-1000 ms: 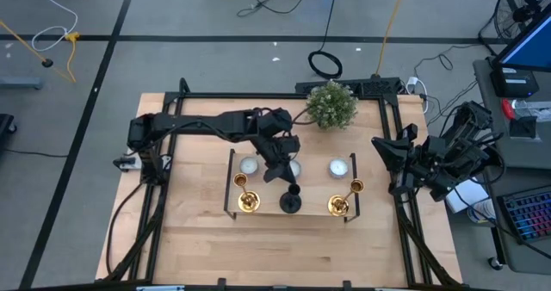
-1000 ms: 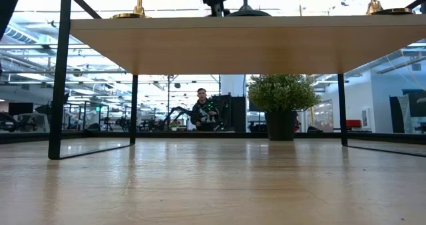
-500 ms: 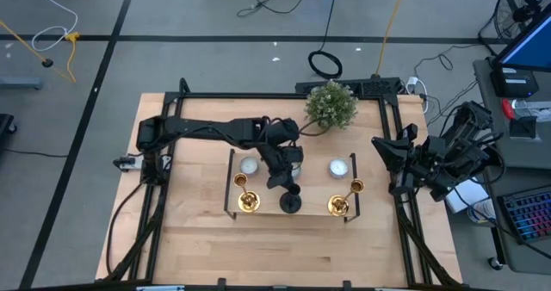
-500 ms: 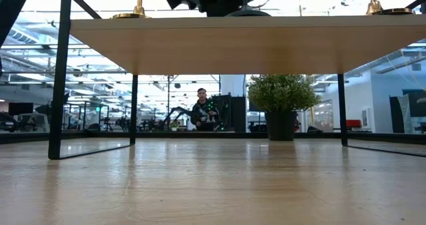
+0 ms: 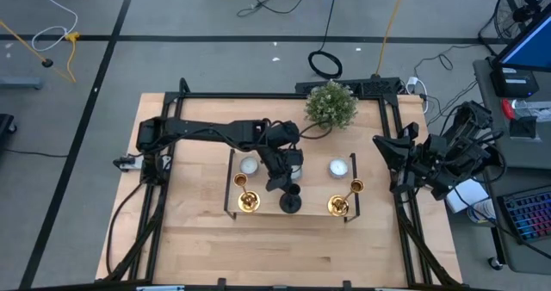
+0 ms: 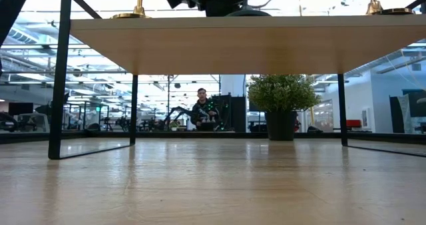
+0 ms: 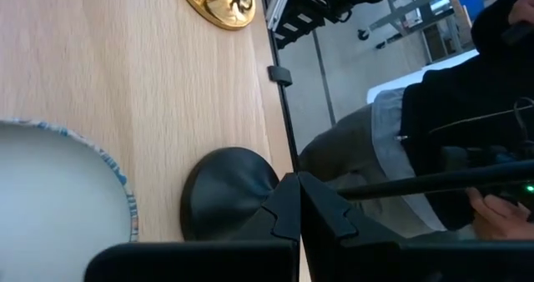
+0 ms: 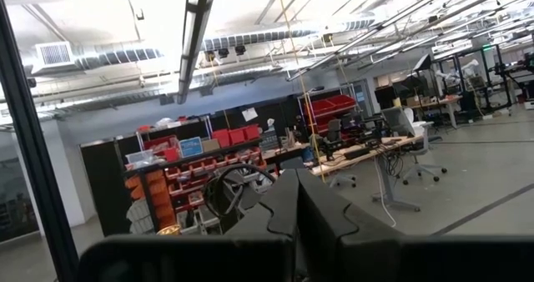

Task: Pick & Place candle stick holders
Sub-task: Adjust the black candleholder on the shelf

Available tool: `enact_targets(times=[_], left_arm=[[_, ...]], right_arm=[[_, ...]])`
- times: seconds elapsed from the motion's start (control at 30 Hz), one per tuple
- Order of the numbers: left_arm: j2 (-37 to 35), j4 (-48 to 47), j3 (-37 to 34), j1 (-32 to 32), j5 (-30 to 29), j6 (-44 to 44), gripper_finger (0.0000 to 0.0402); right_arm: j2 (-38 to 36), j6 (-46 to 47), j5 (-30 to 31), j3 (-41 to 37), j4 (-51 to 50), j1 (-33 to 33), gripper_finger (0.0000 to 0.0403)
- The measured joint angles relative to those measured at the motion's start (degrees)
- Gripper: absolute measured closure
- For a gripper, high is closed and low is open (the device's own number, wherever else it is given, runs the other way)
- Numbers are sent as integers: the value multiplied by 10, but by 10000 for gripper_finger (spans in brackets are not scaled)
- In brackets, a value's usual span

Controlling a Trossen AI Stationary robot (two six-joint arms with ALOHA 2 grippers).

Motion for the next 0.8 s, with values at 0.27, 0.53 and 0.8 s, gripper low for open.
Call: enact_targets(times=[0.27,0.53,0.8], left_arm=[[0,-1,0,5,-14,3,401],[0,-9,0,4,-18,6,401],[0,-48,5,5,-31,24,401]], right_arm=[[0,0,0,0,0,0,403],[0,4,0,0,-8,0,403],[0,4,0,0,-8,0,403]])
